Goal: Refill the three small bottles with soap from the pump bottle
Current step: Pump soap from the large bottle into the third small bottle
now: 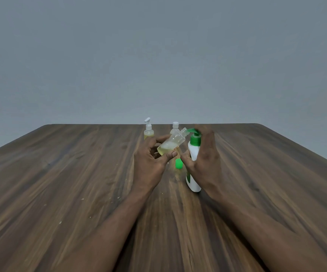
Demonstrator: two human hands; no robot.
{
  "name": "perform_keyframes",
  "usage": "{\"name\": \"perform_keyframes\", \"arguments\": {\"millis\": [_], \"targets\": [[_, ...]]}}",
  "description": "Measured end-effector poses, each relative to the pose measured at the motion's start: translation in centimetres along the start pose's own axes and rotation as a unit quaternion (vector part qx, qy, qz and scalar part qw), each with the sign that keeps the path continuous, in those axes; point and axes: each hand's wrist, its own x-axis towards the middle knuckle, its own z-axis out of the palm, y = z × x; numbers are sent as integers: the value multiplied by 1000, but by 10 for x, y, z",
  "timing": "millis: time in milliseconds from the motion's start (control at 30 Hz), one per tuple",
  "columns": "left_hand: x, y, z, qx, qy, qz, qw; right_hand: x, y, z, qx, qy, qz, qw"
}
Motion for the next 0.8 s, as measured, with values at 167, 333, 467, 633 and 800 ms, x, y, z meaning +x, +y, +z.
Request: {"name": "perform_keyframes", "arguments": {"millis": [167,333,467,633,800], "targets": [[0,1,0,-1,-3,5,1000,0,-1,-3,-24,-21,-4,999],[1,2,1,5,2,9,1000,1,-1,-3,-21,-19,-4,1000],[1,1,1,10,3,4,1000,0,-1,-1,2,-1,2,1000],[1,0,1,8,2,4,1000,-1,3,0,-15,-8,2,1000],[0,-1,1,-1,0,4,1000,0,3,-1,-29,-24,-7,999]]}}
